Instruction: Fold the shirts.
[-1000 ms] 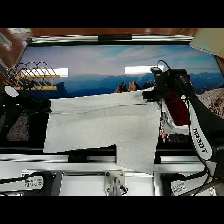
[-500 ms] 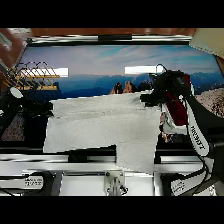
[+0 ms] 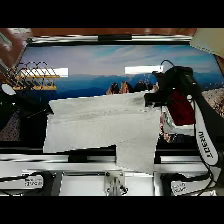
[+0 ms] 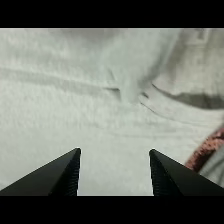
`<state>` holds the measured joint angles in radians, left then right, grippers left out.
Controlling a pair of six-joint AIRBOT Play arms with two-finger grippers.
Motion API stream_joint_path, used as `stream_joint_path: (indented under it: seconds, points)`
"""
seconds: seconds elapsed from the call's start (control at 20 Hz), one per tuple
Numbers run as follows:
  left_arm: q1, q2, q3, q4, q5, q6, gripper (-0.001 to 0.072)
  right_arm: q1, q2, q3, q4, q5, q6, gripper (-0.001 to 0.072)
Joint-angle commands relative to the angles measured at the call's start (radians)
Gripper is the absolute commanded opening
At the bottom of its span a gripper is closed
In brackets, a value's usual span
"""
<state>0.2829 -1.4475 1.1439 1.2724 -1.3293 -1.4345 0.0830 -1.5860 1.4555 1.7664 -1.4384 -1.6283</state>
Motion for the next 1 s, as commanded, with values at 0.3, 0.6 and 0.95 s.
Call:
stream_joint_path:
  seconds: [0.3,0.6,0.95]
  points:
    - [0.344,0.374,-0.576,0.003,-0.001,0.251,0.0654,-0.311,0.343,-0.36,0.037,-0.068,-0.093,0.0548]
    - [0.369,0.35,-0.63,-0.043,0.063,0.282,0.0654,-0.309,0.378,-0.42,0.088,0.0,-0.097,0.0548]
    - [0.301,0.304,-0.641,-0.117,0.117,0.282,0.0602,-0.309,0.378,-0.42,0.087,-0.009,-0.092,0.0548]
